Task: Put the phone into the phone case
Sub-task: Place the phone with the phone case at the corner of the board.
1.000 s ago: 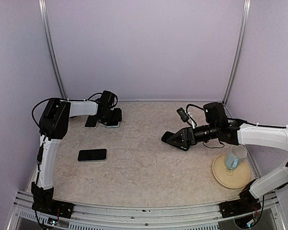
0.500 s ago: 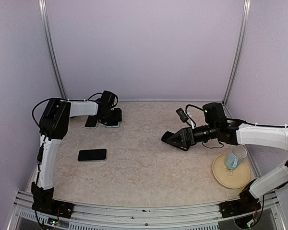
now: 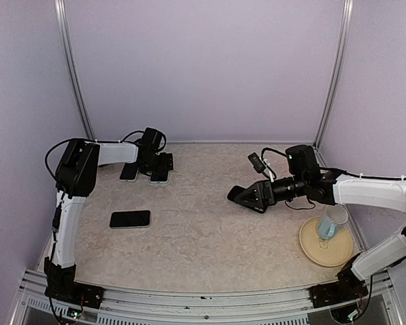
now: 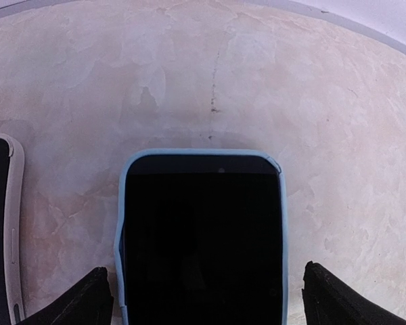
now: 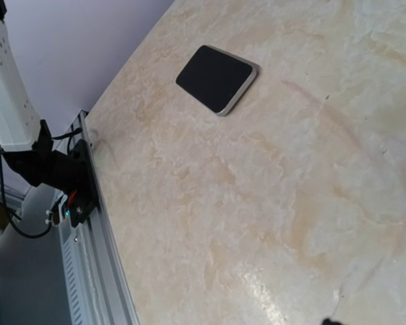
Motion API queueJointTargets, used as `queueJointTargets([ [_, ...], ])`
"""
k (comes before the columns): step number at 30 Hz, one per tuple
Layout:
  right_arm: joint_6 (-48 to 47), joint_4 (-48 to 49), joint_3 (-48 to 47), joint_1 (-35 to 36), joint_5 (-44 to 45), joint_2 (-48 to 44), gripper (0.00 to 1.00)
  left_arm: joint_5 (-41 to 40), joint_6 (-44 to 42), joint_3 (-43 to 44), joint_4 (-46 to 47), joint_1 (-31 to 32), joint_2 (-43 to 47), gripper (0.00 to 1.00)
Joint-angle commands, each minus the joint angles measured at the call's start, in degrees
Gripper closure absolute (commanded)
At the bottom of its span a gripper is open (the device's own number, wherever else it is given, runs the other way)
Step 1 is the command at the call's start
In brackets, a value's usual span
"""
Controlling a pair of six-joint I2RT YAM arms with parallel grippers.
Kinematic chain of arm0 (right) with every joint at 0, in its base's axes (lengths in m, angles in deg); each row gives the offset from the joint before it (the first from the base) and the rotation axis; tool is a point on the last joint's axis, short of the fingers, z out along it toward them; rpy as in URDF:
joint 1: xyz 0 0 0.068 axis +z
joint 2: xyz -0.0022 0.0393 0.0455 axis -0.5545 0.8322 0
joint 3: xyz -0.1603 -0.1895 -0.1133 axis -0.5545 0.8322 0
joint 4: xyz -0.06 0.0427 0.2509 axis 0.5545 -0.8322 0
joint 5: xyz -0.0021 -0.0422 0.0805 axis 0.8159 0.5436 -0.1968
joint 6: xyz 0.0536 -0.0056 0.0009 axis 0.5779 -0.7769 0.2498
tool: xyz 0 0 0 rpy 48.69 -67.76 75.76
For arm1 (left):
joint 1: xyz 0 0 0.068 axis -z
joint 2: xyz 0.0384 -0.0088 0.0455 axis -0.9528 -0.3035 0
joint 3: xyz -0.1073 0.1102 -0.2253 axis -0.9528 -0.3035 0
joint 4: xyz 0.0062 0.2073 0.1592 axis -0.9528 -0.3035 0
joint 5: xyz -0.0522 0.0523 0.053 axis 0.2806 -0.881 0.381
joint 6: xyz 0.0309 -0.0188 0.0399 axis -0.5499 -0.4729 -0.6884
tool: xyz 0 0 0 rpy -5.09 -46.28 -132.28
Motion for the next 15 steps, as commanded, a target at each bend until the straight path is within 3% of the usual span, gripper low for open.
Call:
queueJointTargets([
  [1,0.18,0.91,-0.41,-0.63,-0.67,-0.03,0.27,-0.99,0.26,1.02,1.15,-0.01,0.19,0.05],
  [15,-0.24,-0.41,-0.97,-0.62,-0.40,-0.09,0.27,-3.95,0.13,-1.88,3.65,0.75,4.91,0.01],
])
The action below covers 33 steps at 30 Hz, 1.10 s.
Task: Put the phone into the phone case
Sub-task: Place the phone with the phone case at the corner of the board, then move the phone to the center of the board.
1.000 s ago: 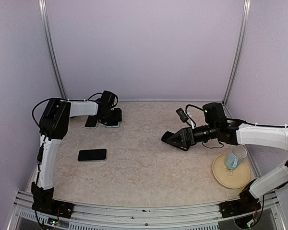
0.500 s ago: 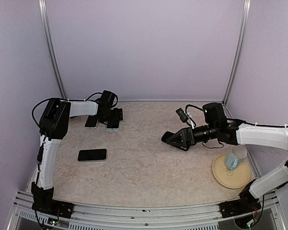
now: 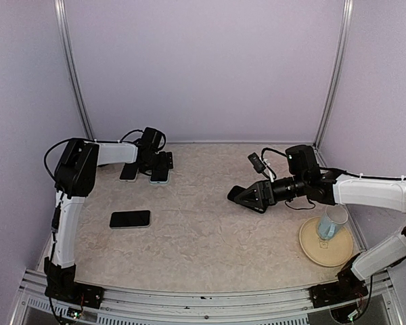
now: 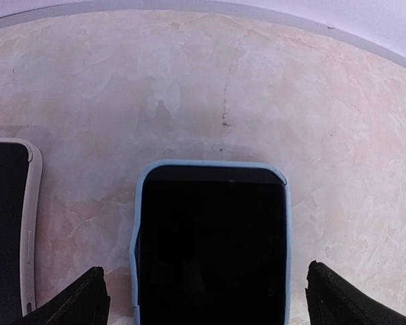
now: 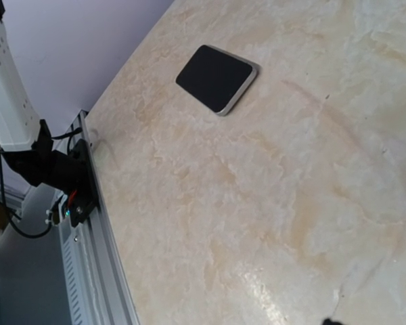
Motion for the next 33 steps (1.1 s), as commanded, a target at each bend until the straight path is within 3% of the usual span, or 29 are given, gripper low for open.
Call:
queueJointTargets([
  [1,-0.33,-0.38,-1.03,-0.62,-0.27,-0.18,0.26,-2.10,-0.84,-1.28,2.22,0.62,4.99,0.01],
  [12,-1.07,-1.65,-0.87,-0.65,1.35,-0.91,0.16,-3.10,-3.35,-9.10,4.76,3.10,15.28,0.01],
  [26,-6.94,3.39,2.17,0.57,3.31,1.59,0.10,-6.75,-4.63,-34.43,10.95,9.58,36.24,0.01],
  [33,-7.22,4.44,1.54,2.56,4.05,3.90,0.10,-6.32,-12.36,-45.01,9.81,15.74,49.08,0.01],
])
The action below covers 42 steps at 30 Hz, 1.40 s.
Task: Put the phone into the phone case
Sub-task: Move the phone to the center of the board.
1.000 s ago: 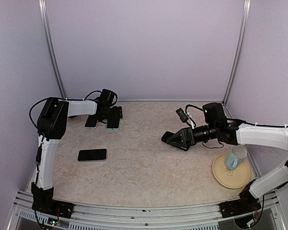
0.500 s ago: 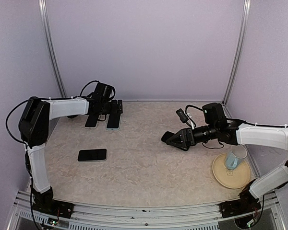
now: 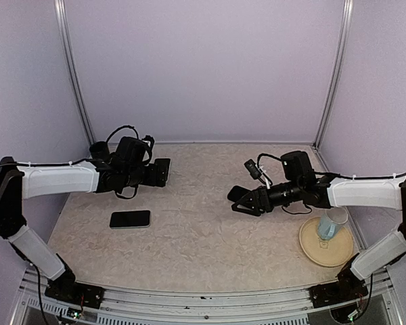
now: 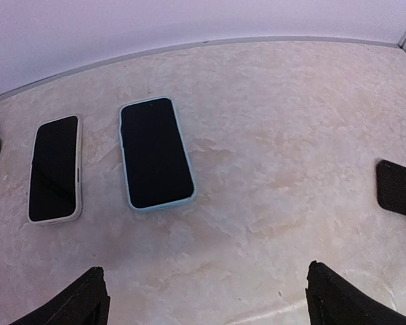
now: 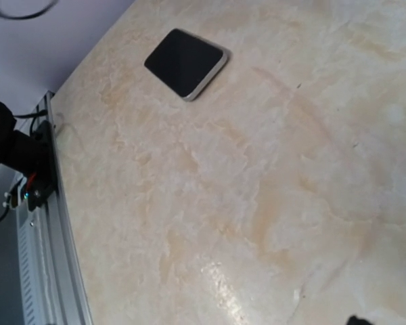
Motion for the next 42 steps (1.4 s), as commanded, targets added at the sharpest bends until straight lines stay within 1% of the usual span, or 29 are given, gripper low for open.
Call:
queueJointTargets([
  [1,-1.32,2.24,-0.45,1.57,0.85,1.35,0.10,1.86,-6.40,-3.12,-1.16,3.10,7.32,0.01],
  [6,-1.62,2.17,-1.82,2.24,0.08,2.24,0.10,8.14,-10.93,-5.43,-4.86,3.05,13.51,0.01],
  [12,-2.79,1.16,-2.71,2.70,0.18,1.76,0.10,15.98,-17.37,-0.95,-16.21,2.91,15.25,0.01],
  [14,-3.14,0.95,-2.58,2.80,0.32,1.22,0.10,15.99,-17.94,-0.81,-18.97,2.83,15.59,0.01],
  [16,-3.43,0.91,-2.34,2.86,0.30,0.60,0.10,13.30,-14.57,-0.99,-20.50,1.60,15.91,0.01],
  [19,-4.07,0.43,-2.10,2.90,0.43,-0.24,0.09,13.55,-6.28,-1.53,-22.64,-3.73,16.22,0.01],
  [21,-4.57,-0.13,-2.09,2.90,0.47,-0.72,0.09,12.85,0.12,-3.12,-22.82,-6.05,17.17,0.01],
  [29,-4.75,-0.33,-1.59,2.90,0.35,-2.19,0.09,9.83,15.82,-11.64,-20.30,-7.80,22.27,0.01],
  [31,-4.79,-0.37,-1.52,2.94,0.40,-2.38,0.09,8.04,18.64,-12.94,-20.33,-7.86,22.29,0.01],
  [33,-4.67,-0.19,-1.33,2.98,0.45,-2.54,0.09,4.36,21.60,-14.43,-20.35,-8.10,22.55,0.01],
  [36,-4.63,-0.07,-1.00,2.98,0.69,-2.55,0.09,1.33,24.30,-15.61,-20.62,-8.76,22.18,0.01],
  [42,-4.35,-0.04,-0.95,3.07,0.76,-1.96,0.09,-1.19,26.90,-18.72,-18.50,-9.94,19.19,0.01],
])
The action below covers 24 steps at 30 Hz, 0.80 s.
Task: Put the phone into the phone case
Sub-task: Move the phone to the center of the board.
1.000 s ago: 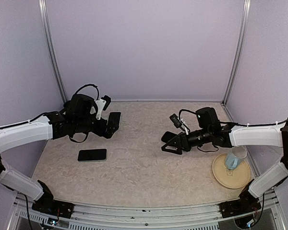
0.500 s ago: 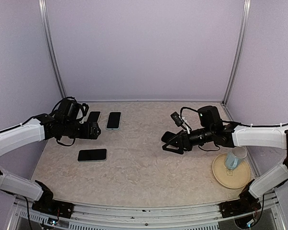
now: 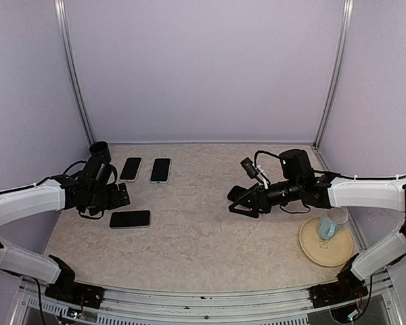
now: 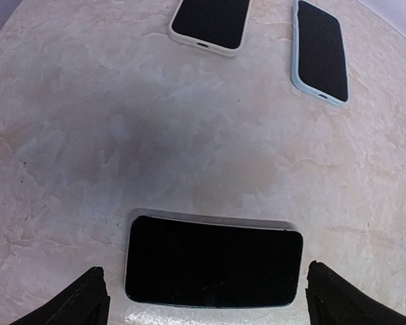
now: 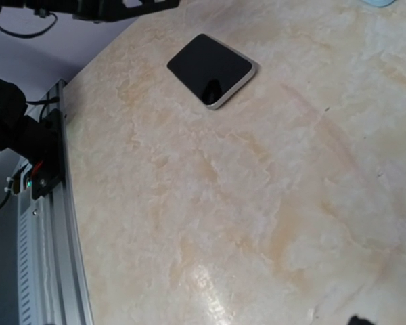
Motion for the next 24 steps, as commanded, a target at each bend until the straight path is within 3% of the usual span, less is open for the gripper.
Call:
queueJointTargets([
  [1,-0.33,-0.26,0.14,0.58,0.47,-0.97,0.09,-3.56,3.79,-2.51,2.60,-1.17,-2.23,0.01],
  [9,-0.33,-0.35,0.06,0.80,0.54,-0.43,0.09,-3.57,3.24,-5.85,8.57,-2.44,-7.90,0.01],
  [24,-0.37,-1.54,-0.84,1.13,1.15,0.44,0.09,4.05,4.15,-9.34,18.03,-2.69,-13.87,0.01],
])
